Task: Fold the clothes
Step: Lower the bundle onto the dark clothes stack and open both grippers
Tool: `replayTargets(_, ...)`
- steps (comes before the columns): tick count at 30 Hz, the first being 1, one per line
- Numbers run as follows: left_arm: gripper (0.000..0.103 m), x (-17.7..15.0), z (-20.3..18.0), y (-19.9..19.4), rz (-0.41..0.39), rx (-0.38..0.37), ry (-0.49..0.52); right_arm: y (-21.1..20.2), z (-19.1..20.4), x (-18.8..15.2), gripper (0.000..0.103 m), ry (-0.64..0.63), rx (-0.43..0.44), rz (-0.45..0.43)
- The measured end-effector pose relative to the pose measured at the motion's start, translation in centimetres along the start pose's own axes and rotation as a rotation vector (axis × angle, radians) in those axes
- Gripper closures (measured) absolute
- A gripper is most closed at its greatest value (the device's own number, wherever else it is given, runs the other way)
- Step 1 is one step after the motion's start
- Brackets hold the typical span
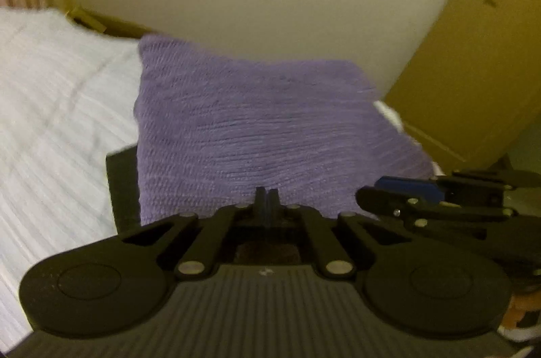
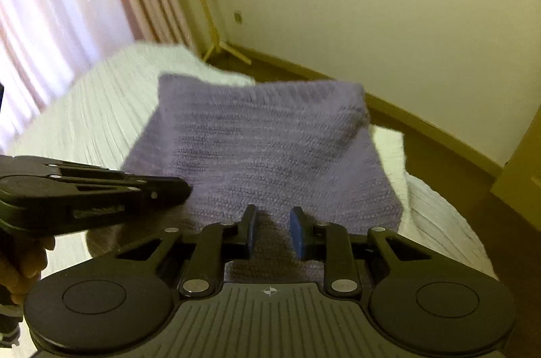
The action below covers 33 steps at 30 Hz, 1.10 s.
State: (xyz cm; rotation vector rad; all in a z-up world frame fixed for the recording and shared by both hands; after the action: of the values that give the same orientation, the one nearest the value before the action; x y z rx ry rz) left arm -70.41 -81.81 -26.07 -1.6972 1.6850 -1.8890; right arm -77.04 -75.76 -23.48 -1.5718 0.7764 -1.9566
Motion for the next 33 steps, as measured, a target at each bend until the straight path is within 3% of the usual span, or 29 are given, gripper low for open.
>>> replayTargets(6,0.100,-0.8,0.7,1.6,0.007,0.079,-0.002,3.1,0.7,-1.1,0.077,-0.117,-0.022,0.029)
replayTargets(14,0.100,-0.1,1.2,1.6,0.010,0.075,-0.051,4.6,0.0,-1.0,0.077,-0.125,-0.008,0.057)
replayTargets(17,0.100,1.1,1.3,-0.3,0.005,0.034,-0.084,2.6,-1.0,0.2,0.077,-0.035,0.031,0.045)
replayTargets(20,0.100,3.2,1.8,-1.8,-0.052,0.040,-0.071,0.5,-2.3,1.6,0.077,0.066,0.064,0.022)
replayTargets(23,0.100,5.2,2.6,-1.3,-0.079,0.042,-0.068,-1.2,-3.2,4.5,0.077,0.101,0.060,-0.059)
replayTargets(28,0.100,7.1,4.1,1.4,-0.115,0.048,-0.047,1.8,-3.8,7.9,0.077,0.071,0.023,-0.085)
replayTargets(31,0.099,6.3,5.3,3.4,-0.074,0.072,-0.037,4.5,-4.3,7.5,0.077,0.072,0.023,-0.033)
replayTargets(33,0.098,5.6,5.7,4.2,-0.066,0.079,-0.052,5.5,-3.5,6.6,0.077,0.001,0.007,0.010)
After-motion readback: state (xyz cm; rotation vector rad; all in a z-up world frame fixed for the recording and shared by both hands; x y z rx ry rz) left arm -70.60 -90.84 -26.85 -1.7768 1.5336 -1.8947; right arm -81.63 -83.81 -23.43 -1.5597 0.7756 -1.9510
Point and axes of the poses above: each gripper's, at about its wrist camera, not at the fingertips, and y roughly the way its jaws point, z to its left, x to its top, the point moved 8 cm from there along y, roughly the way its jaws point, and after that the axes turned 4 degrees about -z, right-handed, at the moved point
